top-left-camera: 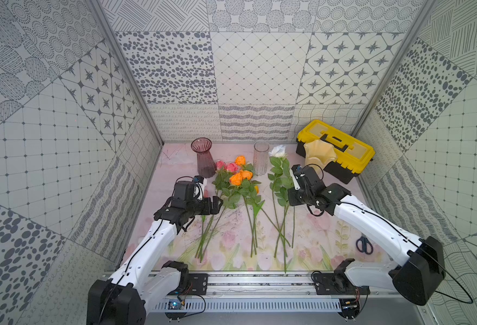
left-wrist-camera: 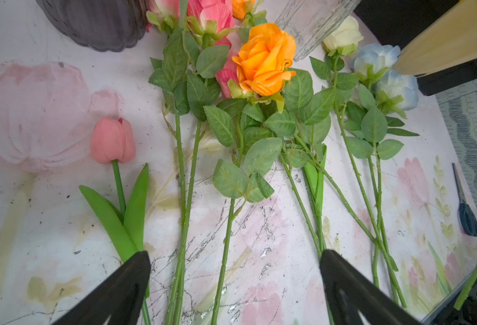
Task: Arrange the flowers in different vases according to their variety
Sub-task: Pick up the flower at the center of the board, then insert the flower into the vase.
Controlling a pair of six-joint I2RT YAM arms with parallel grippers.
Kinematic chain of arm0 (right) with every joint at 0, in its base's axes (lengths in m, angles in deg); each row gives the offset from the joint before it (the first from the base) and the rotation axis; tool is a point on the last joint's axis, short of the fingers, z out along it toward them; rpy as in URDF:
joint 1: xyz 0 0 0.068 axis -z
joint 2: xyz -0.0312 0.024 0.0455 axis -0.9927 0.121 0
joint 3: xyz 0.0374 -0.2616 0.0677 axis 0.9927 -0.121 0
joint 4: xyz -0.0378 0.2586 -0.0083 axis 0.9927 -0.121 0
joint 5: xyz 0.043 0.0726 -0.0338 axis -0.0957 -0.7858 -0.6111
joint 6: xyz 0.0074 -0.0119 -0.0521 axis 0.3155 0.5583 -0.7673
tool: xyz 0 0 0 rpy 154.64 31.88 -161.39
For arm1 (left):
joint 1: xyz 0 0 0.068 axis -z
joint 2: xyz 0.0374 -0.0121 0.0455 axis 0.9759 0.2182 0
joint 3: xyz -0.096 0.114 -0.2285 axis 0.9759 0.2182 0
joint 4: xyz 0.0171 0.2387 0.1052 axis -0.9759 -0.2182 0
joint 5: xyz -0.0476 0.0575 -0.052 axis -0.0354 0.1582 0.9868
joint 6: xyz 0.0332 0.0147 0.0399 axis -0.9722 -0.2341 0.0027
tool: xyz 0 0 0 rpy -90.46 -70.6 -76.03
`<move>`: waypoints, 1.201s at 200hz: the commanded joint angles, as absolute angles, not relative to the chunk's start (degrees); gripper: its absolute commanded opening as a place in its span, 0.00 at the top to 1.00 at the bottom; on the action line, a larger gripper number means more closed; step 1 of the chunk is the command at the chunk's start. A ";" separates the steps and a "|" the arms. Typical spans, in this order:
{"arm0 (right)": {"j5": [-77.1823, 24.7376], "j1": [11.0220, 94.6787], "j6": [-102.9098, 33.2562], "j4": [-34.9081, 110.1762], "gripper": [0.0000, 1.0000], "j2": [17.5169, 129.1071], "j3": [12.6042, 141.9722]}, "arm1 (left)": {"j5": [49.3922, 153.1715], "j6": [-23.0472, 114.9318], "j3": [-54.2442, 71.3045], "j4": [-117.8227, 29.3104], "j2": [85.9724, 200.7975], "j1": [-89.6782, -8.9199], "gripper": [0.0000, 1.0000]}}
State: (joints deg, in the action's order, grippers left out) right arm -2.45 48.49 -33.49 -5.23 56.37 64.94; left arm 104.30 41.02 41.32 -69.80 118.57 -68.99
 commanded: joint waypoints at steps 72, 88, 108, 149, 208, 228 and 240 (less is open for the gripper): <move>6.74 65.16 -48.33 5.14 1.00 60.65 94.24 | 108.62 41.12 41.27 -68.99 116.59 -68.35 0.01; 7.34 67.74 -49.46 8.55 1.00 63.38 98.39 | 108.65 41.03 41.29 -68.96 116.54 -68.32 0.01; 8.72 70.21 -50.43 12.14 1.00 66.48 102.55 | 108.72 40.98 41.38 -69.01 116.30 -68.22 0.01; 12.32 73.68 -53.17 20.09 1.00 71.86 104.61 | 108.96 40.59 41.29 -69.12 116.52 -67.98 0.01; 15.68 73.05 -60.99 31.97 1.00 76.01 98.52 | 108.37 40.67 41.47 -69.43 116.27 -67.76 0.01; 16.05 72.78 -61.46 31.21 1.00 76.34 99.12 | 108.04 40.78 41.47 -69.38 116.29 -67.73 0.01; 16.62 72.43 -61.36 31.15 1.00 75.91 98.57 | 107.93 40.87 41.47 -69.30 116.37 -67.73 0.01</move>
